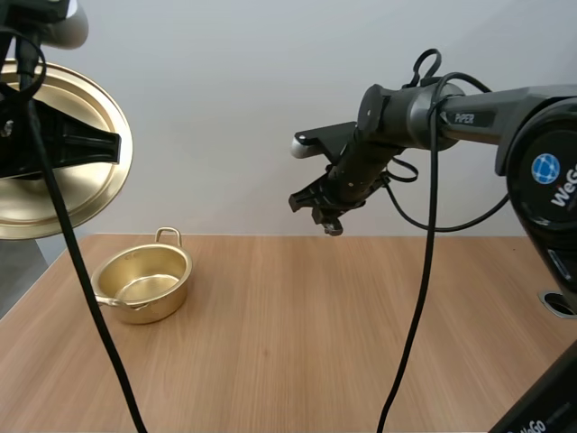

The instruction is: Open the pot, put the car inside, and close it

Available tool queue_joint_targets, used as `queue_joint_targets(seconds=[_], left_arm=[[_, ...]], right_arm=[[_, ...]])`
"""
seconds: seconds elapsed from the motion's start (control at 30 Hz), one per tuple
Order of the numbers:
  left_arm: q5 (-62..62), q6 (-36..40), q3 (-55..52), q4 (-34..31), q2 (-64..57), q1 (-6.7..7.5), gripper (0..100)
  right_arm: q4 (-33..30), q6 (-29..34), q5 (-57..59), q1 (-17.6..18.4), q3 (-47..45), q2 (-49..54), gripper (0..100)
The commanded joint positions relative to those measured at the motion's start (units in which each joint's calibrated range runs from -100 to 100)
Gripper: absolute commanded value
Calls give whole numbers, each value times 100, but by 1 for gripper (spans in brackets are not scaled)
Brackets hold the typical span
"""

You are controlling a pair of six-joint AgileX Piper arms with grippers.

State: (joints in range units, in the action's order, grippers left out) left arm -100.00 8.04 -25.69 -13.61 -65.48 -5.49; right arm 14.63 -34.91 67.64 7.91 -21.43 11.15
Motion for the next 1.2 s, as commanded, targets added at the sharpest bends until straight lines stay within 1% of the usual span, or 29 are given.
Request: queue_joint_targets(seconds=[0.0,0.17,0.37,0.67,0.83,0.93,1.17], left_arm=[[0,4,0,6,-3,2,0],[0,4,0,-187,-3,2,0],[0,4,0,-673,-3,2,0],[0,4,0,-664,-160,2,0],[0,4,0,-687,-197,2,0],[0,4,0,-687,-197,2,0],[0,4,0,-687,-197,2,0]], right_arm=[[998,-610,-98,139,133,-72,0],[998,-610,-157,443,666,-445,0],[998,-610,-157,819,1204,-963,0],[985,-718,-239,1466,1717,-1895,0],[794,-718,-486,1762,2031,-2244,0],[631,-718,-484,1876,2266,-2421,0],[612,-718,-463,1972,2798,-2806,0]])
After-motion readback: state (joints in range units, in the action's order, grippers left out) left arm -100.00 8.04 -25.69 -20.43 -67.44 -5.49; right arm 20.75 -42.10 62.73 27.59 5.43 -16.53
